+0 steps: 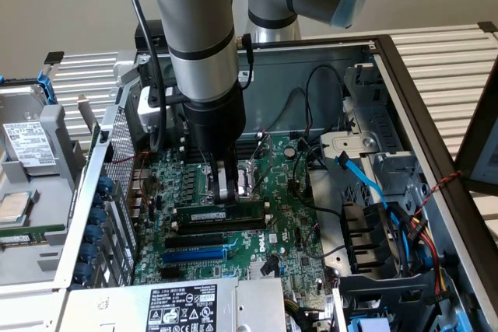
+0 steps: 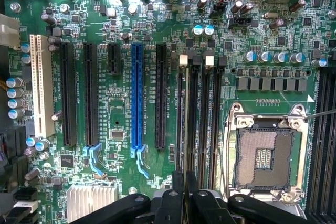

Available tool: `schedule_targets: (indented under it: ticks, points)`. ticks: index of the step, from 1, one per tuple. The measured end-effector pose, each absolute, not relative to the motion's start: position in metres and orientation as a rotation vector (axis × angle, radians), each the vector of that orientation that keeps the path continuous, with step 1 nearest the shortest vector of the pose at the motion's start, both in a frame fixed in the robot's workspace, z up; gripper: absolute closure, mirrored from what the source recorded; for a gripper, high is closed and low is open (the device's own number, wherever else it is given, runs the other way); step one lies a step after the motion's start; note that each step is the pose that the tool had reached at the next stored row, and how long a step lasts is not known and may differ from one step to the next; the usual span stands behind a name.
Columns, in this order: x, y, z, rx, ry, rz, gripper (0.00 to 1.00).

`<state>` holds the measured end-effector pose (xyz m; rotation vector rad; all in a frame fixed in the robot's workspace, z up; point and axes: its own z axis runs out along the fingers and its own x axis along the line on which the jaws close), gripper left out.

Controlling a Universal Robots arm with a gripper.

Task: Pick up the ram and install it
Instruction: 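Insert the ram into the slot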

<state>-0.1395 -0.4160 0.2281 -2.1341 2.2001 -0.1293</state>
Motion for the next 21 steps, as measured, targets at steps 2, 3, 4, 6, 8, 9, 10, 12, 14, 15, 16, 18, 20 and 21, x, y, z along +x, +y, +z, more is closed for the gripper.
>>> schedule_targets:
  ticks: [2,3,4,6,8,9,10,12,14,15,16,18,20,21]
  points:
    - [-0.1394,-0.4163,0.2282,-2.134,2.200,-0.129,0.87]
    - [-0.1394,-0.4163,0.2282,-2.134,2.200,-0.129,0.87]
    - [-0.1394,-0.4163,0.2281,-2.134,2.200,-0.129,0.87]
    - [-0.1391,-0.4164,0.2281,-2.134,2.200,-0.129,0.87]
    - [-0.1379,-0.4164,0.2281,-2.134,2.200,-0.128,0.87]
    - [-0.1375,-0.4164,0.2281,-2.134,2.200,-0.128,0.87]
    - [-0.1376,-0.4164,0.2281,-2.134,2.200,-0.128,0.87]
    - [-0.1375,-0.4163,0.2282,-2.134,2.200,-0.128,0.87]
    - [-0.1375,-0.4163,0.2281,-2.134,2.200,-0.128,0.87]
    - [-0.1375,-0.4163,0.2281,-2.134,2.200,-0.127,0.87]
    - [-0.1375,-0.4163,0.2281,-2.134,2.200,-0.126,0.87]
    - [-0.1374,-0.4163,0.2282,-2.135,2.201,-0.123,0.87]
    - [-0.1375,-0.4163,0.2281,-2.135,2.202,-0.120,0.87]
    - [-0.1375,-0.4163,0.2282,-2.136,2.202,-0.119,0.87]
